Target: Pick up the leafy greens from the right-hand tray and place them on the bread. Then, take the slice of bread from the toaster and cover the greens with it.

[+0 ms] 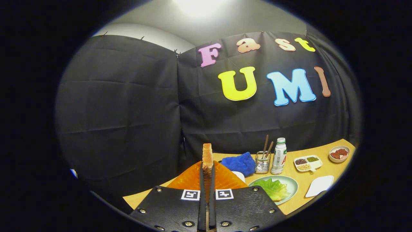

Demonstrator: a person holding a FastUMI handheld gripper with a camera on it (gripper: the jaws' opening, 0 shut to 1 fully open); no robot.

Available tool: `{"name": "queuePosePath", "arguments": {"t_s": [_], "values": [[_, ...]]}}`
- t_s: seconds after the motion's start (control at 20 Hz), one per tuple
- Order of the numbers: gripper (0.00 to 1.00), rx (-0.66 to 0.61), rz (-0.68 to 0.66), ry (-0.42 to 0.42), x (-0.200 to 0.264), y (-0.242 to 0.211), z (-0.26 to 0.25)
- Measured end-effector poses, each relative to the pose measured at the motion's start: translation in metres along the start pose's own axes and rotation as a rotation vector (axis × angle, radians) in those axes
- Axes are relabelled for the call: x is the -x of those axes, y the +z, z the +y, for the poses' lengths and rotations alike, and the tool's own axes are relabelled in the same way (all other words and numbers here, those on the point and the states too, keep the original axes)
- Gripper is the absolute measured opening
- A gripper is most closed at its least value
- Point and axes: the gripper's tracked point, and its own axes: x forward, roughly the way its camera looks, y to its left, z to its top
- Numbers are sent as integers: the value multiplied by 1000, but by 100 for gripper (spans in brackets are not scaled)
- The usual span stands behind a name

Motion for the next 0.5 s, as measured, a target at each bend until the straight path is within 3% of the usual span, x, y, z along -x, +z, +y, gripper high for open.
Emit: {"name": "queuePosePath", "arguments": {"t_s": [0.2,0.5], "values": [[3,-27,-54,-42,19,31,-49],[3,35,-29,-165,41,30,-135]]}}
